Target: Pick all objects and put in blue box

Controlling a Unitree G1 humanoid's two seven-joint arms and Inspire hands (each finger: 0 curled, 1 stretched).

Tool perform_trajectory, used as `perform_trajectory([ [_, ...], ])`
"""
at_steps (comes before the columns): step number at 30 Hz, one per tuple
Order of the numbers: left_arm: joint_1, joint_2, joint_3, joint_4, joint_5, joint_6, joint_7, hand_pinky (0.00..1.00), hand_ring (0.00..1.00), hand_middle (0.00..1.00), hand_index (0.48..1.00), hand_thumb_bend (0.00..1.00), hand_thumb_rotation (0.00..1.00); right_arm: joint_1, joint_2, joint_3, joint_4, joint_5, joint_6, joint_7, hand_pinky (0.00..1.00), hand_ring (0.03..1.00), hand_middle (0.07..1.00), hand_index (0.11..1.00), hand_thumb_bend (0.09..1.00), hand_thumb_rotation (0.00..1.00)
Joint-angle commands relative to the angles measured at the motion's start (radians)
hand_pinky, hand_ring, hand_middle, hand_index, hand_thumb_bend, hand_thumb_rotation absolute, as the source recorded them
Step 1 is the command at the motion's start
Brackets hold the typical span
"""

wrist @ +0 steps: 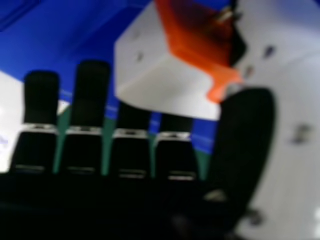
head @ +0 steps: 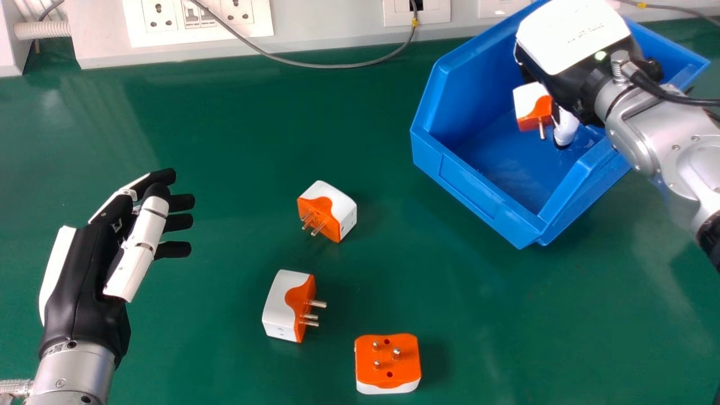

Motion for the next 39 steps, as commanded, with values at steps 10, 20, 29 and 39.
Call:
perform_trajectory([
  [10,0.002,0.003,0.007,-0.025,0.001,-0.009,-0.003,0.63,0.73,0.74,0.801,0.29,0.72,-0.023,-0.025,0.020,-0.053,-0.052,0.058,0.042,0.40,0.478,0.501,0.442,0.501,0.00],
  [20,0.000,0.003,0.007,-0.022,0.000,-0.011,-0.003,0.63,0.73,0.74,0.801,0.29,0.72,-0.002,-0.039,0.018,-0.087,-0.072,0.073,0.052,0.55,0.681,0.704,0.528,0.541,0.07],
  [29,-0.003,0.006,0.007,-0.015,0.004,-0.013,-0.003,0.63,0.73,0.74,0.801,0.29,0.72,0.025,-0.034,-0.010,-0.114,-0.054,0.101,0.049,0.69,0.839,0.879,0.772,0.597,0.12],
  [39,-0.007,0.006,0.006,-0.013,0.004,-0.008,-0.002,0.63,0.73,0.74,0.801,0.29,0.72,0.034,-0.034,-0.008,-0.130,-0.065,0.127,0.055,0.78,0.916,0.970,0.882,0.695,0.28],
])
